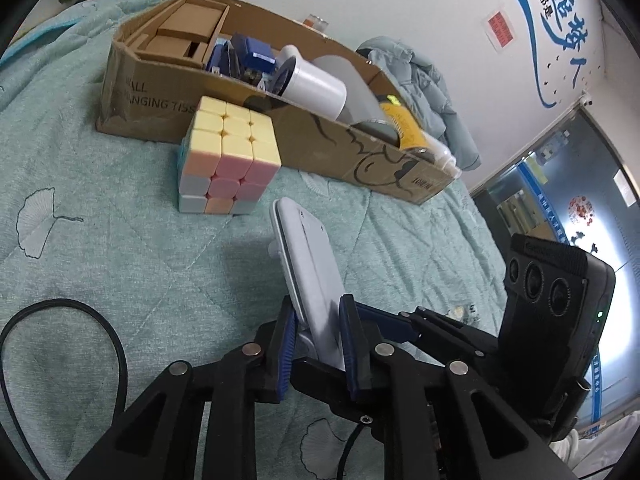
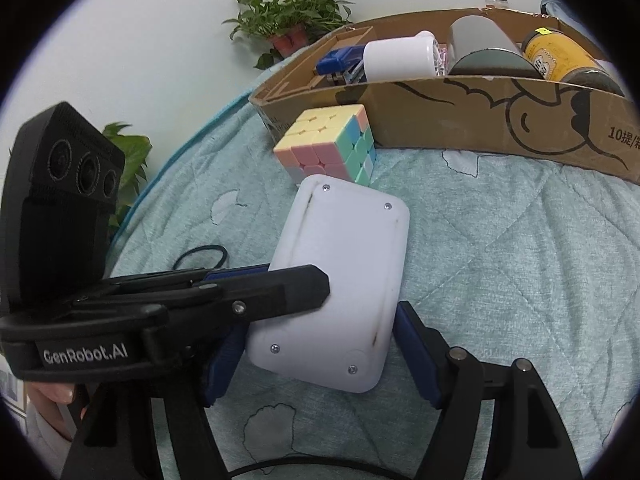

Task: Organize rigid objects
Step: 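Lift the white fan stand with the right tool and carry it into the box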

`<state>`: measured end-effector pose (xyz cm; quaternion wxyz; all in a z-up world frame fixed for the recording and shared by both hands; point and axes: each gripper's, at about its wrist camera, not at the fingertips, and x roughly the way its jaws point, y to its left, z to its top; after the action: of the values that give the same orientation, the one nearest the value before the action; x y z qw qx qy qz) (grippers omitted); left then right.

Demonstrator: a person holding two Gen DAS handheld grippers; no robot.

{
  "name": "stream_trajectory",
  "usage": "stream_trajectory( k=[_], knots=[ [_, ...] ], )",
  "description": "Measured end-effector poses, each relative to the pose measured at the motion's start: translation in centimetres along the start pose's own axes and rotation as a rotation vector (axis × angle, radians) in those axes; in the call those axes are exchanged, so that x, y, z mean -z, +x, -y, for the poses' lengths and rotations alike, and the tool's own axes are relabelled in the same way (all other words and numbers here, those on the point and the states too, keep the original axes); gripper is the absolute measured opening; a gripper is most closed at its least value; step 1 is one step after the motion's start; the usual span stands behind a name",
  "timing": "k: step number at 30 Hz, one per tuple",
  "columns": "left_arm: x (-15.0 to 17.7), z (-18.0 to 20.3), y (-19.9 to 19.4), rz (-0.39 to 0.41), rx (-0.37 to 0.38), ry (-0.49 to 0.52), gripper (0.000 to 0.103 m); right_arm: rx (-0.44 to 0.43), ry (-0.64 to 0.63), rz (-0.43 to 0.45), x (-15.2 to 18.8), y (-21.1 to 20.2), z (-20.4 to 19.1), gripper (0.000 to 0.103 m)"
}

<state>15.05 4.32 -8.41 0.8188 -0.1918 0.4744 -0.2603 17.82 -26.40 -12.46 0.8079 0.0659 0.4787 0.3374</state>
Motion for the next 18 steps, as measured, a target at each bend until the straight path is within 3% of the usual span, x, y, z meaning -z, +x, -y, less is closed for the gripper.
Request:
stream_trajectory(
  k=[8, 18],
  knots=[
    [-2.0, 1.4, -3.3, 0.077, 0.023, 0.033, 0.015, -0.041, -0.036, 0.097, -1.6, -2.4, -0.6, 0.071],
    [-7.4, 2.8, -6.7, 0.144, 0.037, 0.079, 0.015, -0.026, -0.092, 0.188, -6.3, -3.9, -1.9, 0.071]
  ],
)
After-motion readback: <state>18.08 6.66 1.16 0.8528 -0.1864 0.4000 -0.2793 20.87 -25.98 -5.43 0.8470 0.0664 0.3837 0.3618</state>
